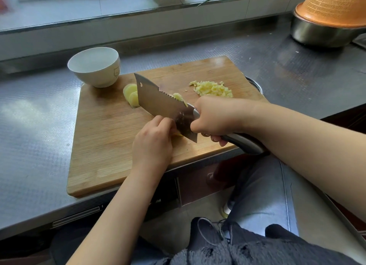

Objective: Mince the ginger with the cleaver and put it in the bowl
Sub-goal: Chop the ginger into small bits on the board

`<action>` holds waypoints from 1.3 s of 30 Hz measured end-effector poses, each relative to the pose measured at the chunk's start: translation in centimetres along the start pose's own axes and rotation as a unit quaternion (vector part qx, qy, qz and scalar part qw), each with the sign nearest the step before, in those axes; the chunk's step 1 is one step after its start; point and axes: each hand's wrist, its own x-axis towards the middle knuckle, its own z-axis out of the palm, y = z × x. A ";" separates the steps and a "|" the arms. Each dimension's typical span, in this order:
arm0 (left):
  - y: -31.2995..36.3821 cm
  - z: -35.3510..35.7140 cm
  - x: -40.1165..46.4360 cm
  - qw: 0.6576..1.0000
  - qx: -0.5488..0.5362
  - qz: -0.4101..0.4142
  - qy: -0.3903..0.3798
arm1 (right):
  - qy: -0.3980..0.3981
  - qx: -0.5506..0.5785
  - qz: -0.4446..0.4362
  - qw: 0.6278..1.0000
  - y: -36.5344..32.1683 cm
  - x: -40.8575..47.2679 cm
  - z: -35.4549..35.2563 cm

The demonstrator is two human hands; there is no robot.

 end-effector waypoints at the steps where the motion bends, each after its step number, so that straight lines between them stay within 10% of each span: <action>1: 0.0 0.0 0.0 1.000 0.000 0.000 0.001 | -0.001 -0.003 0.002 1.000 0.1 0.1 0.1; 18: 0.0 -0.6 -0.3 0.999 -0.042 -0.017 0.006 | 0.065 0.014 -0.060 0.996 2.4 -1.7 0.0; 25: 1.1 -5.5 0.8 0.977 -0.108 0.043 0.181 | 0.158 -0.094 -0.071 0.980 2.2 -3.0 0.6; 35: 3.1 -9.1 4.7 0.980 0.014 0.007 -0.200 | 0.211 -0.125 -0.098 0.964 2.6 -3.3 3.6; 39: 3.7 -8.6 5.2 0.971 0.053 -0.011 -0.234 | 0.241 -0.137 -0.107 0.955 2.8 -3.4 4.2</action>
